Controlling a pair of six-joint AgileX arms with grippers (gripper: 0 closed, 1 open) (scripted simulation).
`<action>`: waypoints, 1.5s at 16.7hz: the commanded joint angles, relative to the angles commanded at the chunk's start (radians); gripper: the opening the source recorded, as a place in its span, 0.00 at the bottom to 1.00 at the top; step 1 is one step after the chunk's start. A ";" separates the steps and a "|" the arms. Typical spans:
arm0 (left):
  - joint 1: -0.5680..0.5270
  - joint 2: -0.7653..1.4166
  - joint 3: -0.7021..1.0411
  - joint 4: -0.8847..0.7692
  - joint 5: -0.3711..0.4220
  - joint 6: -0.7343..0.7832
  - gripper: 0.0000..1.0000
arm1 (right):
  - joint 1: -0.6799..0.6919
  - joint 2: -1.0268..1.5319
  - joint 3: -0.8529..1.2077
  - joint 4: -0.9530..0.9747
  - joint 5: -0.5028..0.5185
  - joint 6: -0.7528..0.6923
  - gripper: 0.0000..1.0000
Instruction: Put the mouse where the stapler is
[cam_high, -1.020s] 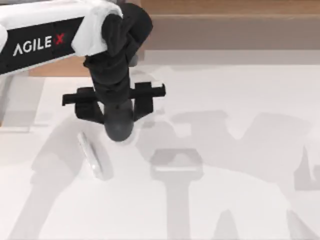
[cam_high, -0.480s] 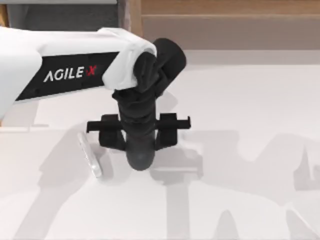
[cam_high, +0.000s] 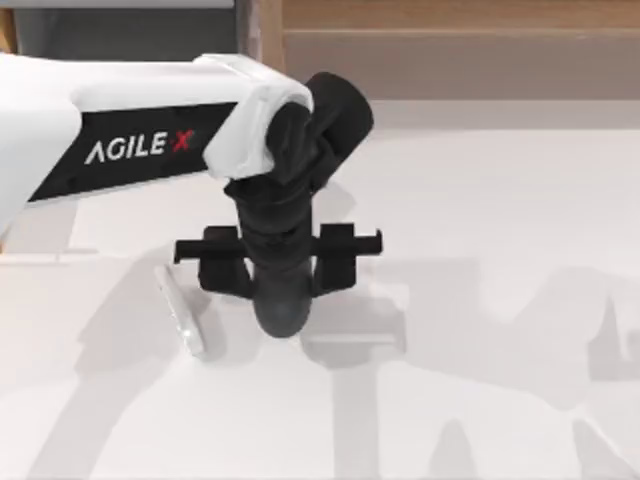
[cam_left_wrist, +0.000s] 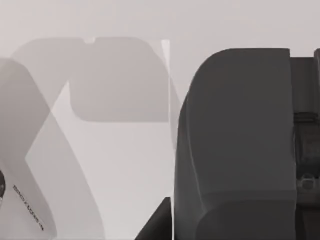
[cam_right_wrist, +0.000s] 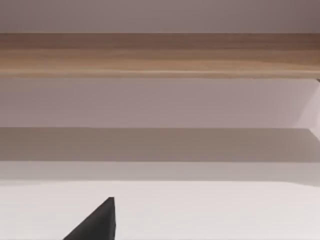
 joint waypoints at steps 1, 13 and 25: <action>0.000 -0.002 0.001 0.004 -0.001 0.000 0.00 | 0.000 0.000 0.000 0.000 0.000 0.000 1.00; -0.001 0.000 -0.005 0.043 -0.001 0.000 0.00 | 0.000 0.000 0.000 0.000 0.000 0.000 1.00; -0.002 0.030 -0.031 0.043 0.002 0.000 0.30 | 0.000 0.000 0.000 0.000 0.000 0.000 1.00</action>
